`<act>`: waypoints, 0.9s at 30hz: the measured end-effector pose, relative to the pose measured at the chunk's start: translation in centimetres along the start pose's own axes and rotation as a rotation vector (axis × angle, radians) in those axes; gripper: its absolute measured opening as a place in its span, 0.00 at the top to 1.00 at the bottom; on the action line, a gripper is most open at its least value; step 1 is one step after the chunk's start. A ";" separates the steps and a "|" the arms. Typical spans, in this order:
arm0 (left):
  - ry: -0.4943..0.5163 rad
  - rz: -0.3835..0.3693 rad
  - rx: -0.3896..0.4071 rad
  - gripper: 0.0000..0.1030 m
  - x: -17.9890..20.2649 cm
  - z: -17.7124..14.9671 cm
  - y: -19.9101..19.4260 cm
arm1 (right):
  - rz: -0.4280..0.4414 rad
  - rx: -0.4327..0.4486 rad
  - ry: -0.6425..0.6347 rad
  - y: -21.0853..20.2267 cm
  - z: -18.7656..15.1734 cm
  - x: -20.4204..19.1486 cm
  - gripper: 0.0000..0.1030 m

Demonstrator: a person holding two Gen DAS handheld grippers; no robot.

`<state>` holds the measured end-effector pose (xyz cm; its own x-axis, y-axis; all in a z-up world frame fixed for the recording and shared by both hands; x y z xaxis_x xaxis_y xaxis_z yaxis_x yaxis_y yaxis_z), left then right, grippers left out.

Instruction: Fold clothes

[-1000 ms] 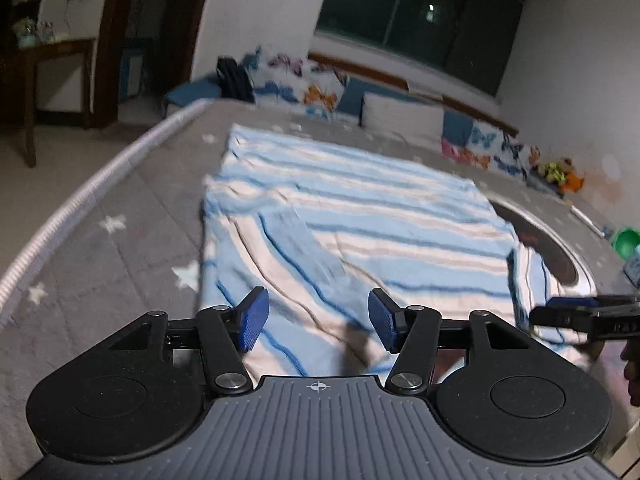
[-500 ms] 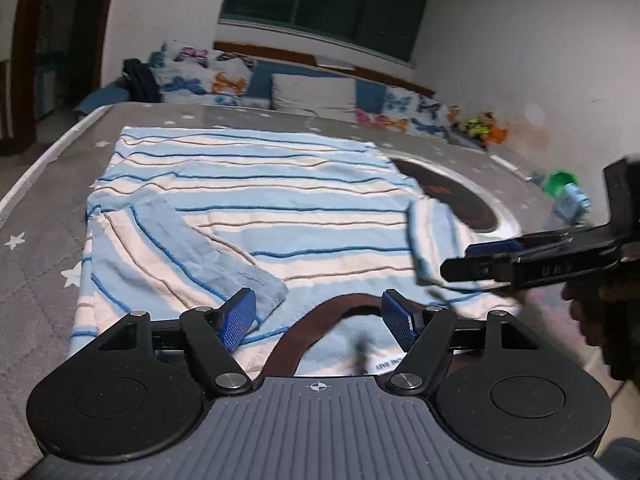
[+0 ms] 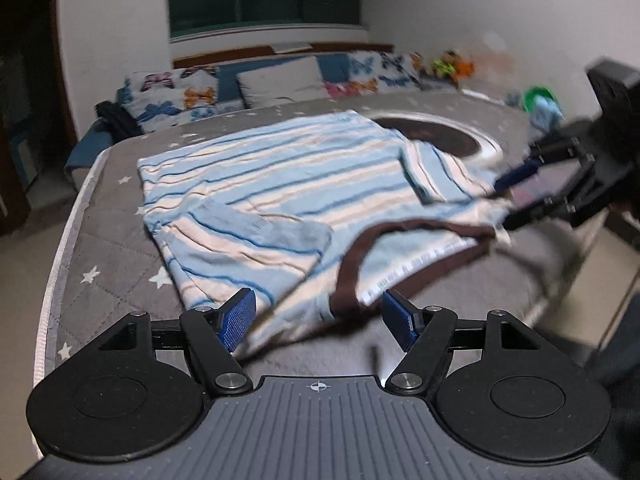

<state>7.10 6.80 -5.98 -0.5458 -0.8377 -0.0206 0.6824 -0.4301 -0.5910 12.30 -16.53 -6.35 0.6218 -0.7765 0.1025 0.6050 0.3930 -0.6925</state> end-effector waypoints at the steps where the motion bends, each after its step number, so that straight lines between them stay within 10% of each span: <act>1: 0.018 -0.005 -0.005 0.31 0.2 -0.1 0.1 | 0.001 -0.004 -0.011 0.1 -0.1 -0.2 0.41; 9: 0.175 -0.025 -0.040 0.33 1.7 -0.1 2.1 | 0.006 -0.026 -0.075 1.0 -0.3 -1.5 0.51; 19: 0.210 -0.051 -0.021 0.92 1.4 0.8 3.6 | -0.006 0.003 -0.070 0.7 1.0 -0.8 0.82; 27: 0.120 0.010 0.079 0.94 -0.5 4.7 3.8 | -0.020 0.031 -0.068 0.6 2.3 0.2 0.94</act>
<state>12.26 3.94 -4.43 -0.5898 -0.7979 -0.1248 0.7214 -0.4511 -0.5255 13.90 -15.32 -5.09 0.6411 -0.7495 0.1653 0.6323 0.3937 -0.6673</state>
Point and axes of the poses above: each gripper's, at about its wrist camera, not at the fingertips, and y roughly the way its jaws point, x to its right, z to its top, the point moved 4 cm from there along y, roughly the way its jaws point, and after that the axes turned 4 degrees about -z, right-handed, at the moved point
